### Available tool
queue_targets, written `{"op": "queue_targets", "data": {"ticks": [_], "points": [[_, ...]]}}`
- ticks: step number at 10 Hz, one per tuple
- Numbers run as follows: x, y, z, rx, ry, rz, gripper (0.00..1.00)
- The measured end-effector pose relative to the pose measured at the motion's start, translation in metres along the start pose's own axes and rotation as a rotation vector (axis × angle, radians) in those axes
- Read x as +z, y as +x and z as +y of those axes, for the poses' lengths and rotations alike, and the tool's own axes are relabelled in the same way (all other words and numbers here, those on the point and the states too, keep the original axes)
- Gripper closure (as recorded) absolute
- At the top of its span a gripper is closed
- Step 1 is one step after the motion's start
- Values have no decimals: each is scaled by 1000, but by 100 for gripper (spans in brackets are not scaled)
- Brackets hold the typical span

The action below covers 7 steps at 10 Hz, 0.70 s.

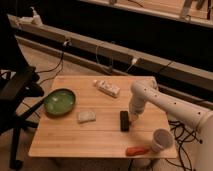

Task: Push the eraser across the table

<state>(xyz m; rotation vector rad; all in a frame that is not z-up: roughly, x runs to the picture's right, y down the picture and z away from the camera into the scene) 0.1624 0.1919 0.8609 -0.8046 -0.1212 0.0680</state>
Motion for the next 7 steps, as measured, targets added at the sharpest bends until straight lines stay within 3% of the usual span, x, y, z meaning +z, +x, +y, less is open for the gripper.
{"op": "queue_targets", "data": {"ticks": [4, 6, 7], "points": [[1, -38, 13, -96, -3, -26, 100], [-11, -58, 20, -127, 40, -28, 96], [-19, -60, 21, -115, 68, -23, 87]]}}
